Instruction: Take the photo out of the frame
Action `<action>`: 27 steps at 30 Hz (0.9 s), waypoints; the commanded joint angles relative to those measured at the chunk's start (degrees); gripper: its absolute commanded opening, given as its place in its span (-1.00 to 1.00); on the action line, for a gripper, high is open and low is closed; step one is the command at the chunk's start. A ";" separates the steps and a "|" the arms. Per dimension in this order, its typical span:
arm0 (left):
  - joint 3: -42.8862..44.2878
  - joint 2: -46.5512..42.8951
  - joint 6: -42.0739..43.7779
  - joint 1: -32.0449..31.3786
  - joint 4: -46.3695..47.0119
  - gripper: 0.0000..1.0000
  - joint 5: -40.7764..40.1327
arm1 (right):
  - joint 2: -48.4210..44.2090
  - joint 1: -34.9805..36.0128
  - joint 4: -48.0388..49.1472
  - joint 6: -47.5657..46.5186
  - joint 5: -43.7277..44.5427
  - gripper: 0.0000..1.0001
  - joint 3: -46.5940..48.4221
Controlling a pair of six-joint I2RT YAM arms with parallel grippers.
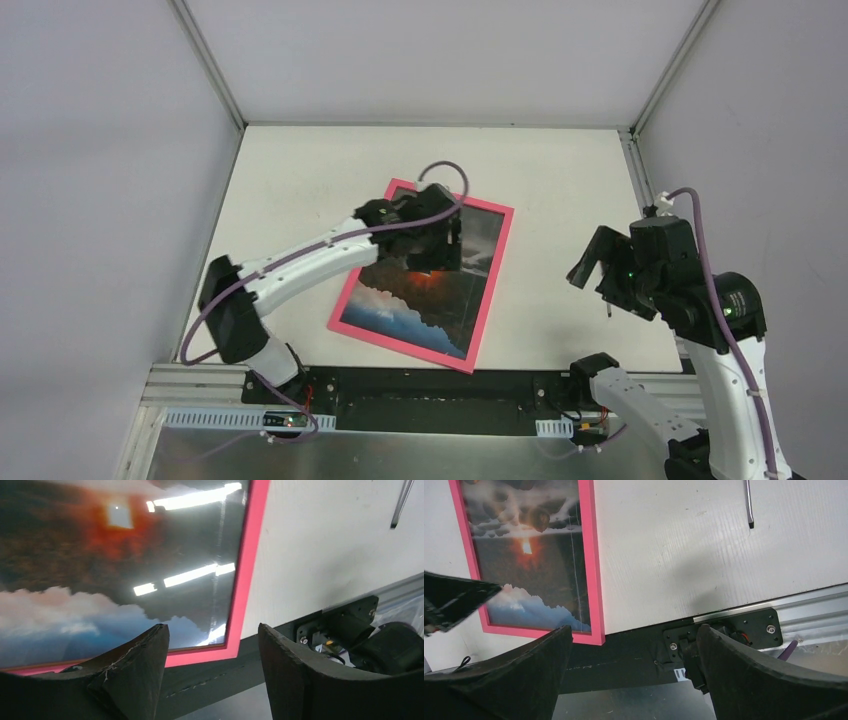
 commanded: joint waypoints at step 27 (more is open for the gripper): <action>20.47 33.02 -2.19 -18.73 -4.52 0.22 -12.63 | -10.77 -0.18 -14.47 5.39 2.49 0.98 3.83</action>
